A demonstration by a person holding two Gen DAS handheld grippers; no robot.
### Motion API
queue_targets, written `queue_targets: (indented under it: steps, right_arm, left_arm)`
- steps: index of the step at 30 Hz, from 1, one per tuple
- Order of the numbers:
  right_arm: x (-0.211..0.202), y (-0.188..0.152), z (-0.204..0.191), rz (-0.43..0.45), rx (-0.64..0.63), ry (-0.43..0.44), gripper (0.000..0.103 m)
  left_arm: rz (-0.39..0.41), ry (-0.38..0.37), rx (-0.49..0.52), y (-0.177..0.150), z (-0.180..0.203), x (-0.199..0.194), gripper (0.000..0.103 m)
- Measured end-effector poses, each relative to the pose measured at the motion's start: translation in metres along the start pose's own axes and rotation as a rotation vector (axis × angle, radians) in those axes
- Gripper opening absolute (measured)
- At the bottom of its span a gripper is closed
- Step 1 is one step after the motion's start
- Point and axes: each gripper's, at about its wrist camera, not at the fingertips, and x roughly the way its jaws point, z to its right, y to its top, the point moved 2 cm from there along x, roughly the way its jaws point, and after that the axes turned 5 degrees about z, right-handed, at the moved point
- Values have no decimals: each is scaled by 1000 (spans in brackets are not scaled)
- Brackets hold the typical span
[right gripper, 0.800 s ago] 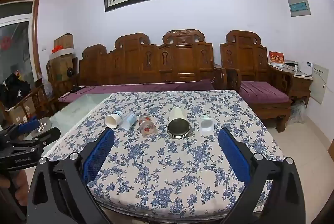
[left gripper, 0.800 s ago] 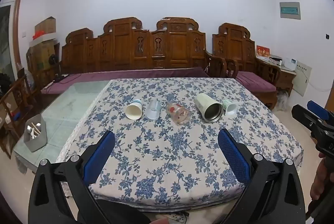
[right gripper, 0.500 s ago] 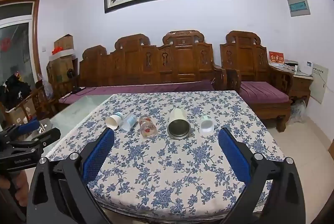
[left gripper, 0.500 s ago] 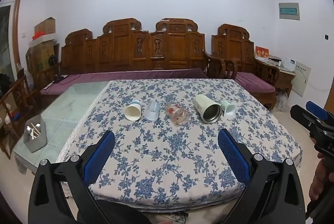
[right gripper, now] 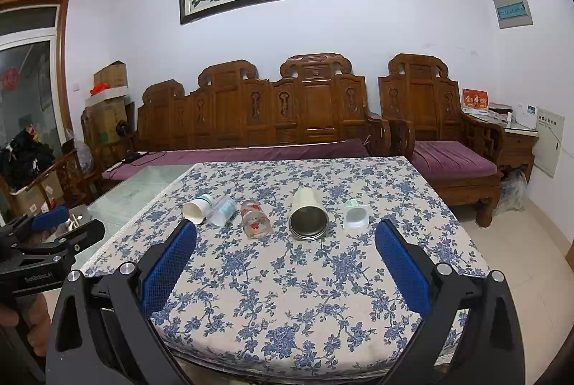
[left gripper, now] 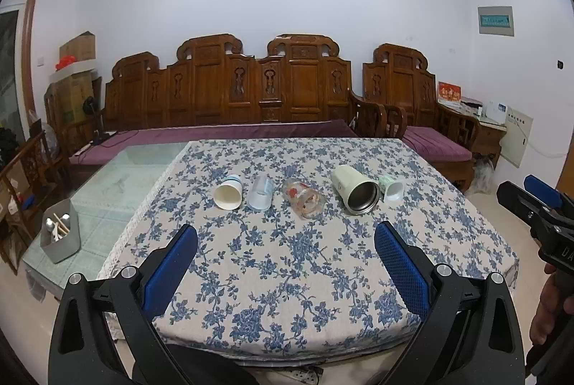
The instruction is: Flip cup upside down
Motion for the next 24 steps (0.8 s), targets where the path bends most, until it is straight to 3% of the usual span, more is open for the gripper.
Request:
queue_targets:
  steps: [24]
  right_arm:
    - [-7,2,-2,14,4,-5,100]
  left_arm:
    - [10,2,-5,3,-1,-3,95]
